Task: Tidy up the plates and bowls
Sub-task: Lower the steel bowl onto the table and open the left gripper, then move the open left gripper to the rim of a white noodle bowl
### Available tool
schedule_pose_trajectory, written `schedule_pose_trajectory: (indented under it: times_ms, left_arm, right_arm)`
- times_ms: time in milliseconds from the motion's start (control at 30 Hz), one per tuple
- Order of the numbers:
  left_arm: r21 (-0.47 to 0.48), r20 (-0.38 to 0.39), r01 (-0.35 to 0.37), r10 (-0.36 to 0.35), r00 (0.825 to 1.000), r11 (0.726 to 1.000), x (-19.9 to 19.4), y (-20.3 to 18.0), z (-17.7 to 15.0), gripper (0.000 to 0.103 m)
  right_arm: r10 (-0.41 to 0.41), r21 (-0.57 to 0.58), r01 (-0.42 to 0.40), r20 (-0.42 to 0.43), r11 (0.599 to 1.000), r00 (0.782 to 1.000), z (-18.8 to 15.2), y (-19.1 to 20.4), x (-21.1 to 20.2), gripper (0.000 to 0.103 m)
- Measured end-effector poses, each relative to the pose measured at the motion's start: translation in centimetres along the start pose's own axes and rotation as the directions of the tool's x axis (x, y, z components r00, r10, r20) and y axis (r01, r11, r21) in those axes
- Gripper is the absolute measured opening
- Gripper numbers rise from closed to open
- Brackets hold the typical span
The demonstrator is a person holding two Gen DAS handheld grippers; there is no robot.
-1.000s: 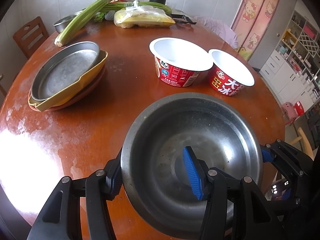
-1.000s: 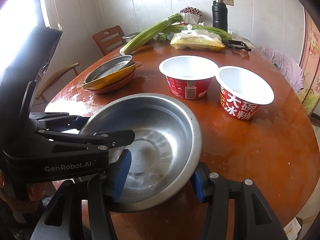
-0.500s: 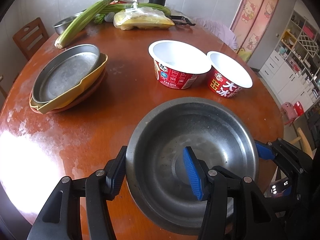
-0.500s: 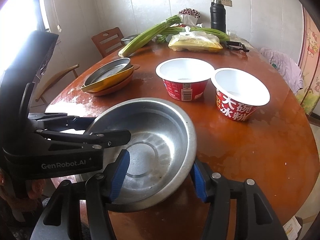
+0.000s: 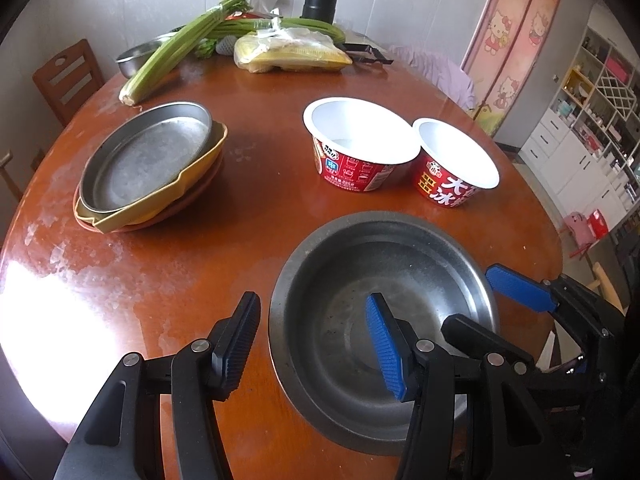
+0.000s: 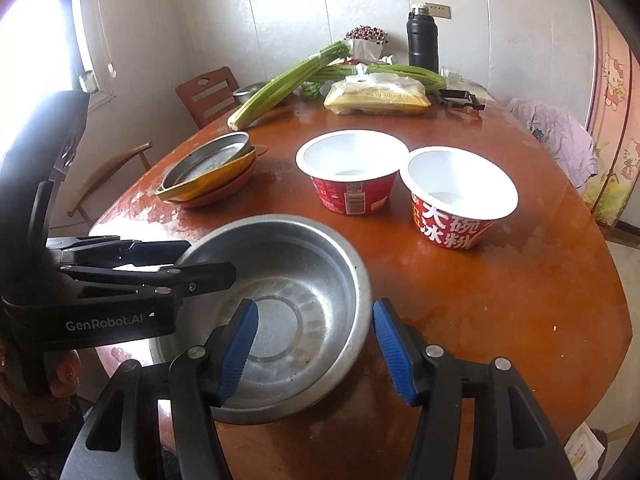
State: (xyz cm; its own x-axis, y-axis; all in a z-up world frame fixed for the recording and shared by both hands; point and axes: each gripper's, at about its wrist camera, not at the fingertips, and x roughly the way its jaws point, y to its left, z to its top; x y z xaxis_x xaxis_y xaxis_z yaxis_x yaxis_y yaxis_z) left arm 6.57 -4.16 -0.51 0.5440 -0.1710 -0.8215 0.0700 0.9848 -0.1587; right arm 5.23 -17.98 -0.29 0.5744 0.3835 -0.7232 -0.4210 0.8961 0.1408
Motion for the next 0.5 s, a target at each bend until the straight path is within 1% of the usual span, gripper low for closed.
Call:
schedule_pose_trajectory:
  times_ms: [233,500]
  left_arm:
    - [0.006,0.016,0.000,0.000,1.000,1.000,-0.7,-0.3,0.4,0.057]
    - [0.030,0.031,0.021,-0.022,0.999,0.999,-1.7,-2.0,1.3,0.057]
  right_arm:
    - [-0.004,0.010,0.003,0.027,1.000,1.000,0.4,-0.5,-1.0,0.059]
    - [-0.029,0.045,0.026,0.060,0.999,0.998,0.8,-2.3,-2.1,0.059]
